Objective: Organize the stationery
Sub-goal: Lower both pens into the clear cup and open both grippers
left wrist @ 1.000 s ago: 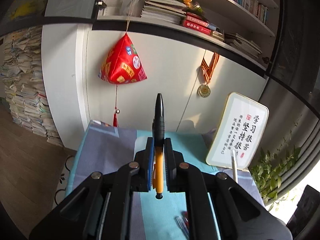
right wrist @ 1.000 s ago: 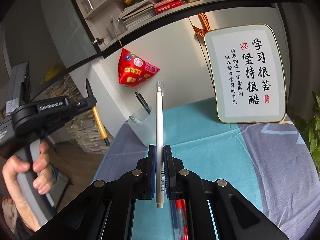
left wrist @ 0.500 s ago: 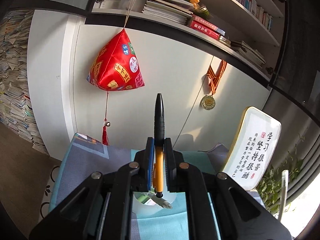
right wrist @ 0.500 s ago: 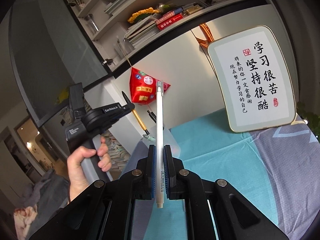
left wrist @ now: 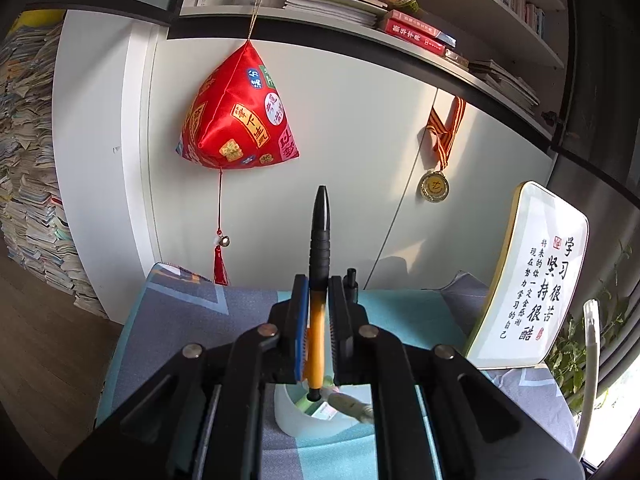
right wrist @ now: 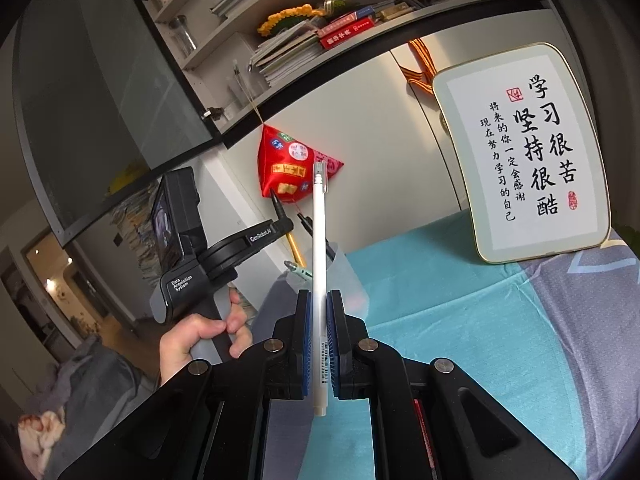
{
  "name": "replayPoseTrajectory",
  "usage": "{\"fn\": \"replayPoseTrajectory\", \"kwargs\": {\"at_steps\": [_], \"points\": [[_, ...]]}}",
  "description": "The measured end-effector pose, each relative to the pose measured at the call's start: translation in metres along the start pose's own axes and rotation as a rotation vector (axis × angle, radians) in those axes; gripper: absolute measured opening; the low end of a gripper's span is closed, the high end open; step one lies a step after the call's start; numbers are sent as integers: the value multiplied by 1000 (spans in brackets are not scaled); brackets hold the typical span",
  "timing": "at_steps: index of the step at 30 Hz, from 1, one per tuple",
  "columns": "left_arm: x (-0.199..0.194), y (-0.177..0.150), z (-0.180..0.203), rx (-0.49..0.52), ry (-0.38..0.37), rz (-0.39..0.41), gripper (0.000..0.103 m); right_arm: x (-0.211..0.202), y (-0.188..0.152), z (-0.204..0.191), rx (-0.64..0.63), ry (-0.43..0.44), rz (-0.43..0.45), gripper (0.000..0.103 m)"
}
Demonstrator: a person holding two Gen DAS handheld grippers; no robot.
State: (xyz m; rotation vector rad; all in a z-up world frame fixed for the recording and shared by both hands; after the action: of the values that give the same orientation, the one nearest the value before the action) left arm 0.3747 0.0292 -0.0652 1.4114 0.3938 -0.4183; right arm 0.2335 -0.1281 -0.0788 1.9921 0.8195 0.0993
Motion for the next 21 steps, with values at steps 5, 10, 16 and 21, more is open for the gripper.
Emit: {"fn": "replayPoseTrajectory", "kwargs": {"at_steps": [5, 10, 16, 21], "points": [[8, -7, -4, 10, 28, -22, 8, 17, 9, -4, -60, -24, -23, 8], [6, -6, -4, 29, 31, -28, 32, 48, 33, -4, -109, -31, -30, 8], [-4, 0, -11, -12, 11, -4, 49, 96, 54, 13, -120, -27, -36, 8], [-13, 9, -21, -57, 9, 17, 50, 133, 62, 26, -131, -72, -25, 8]]}}
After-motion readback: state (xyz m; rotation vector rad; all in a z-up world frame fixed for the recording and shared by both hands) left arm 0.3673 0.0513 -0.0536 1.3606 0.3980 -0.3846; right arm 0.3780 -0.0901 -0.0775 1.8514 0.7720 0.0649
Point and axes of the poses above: each gripper's, at about its wrist camera, not at the fingertips, and x roughly the way its jaws point, z to its right, y to its top, the point moved 3 cm from there along x, roughly the way its jaws point, and after that the axes turned 10 degrees about y, right-handed, at the moved point
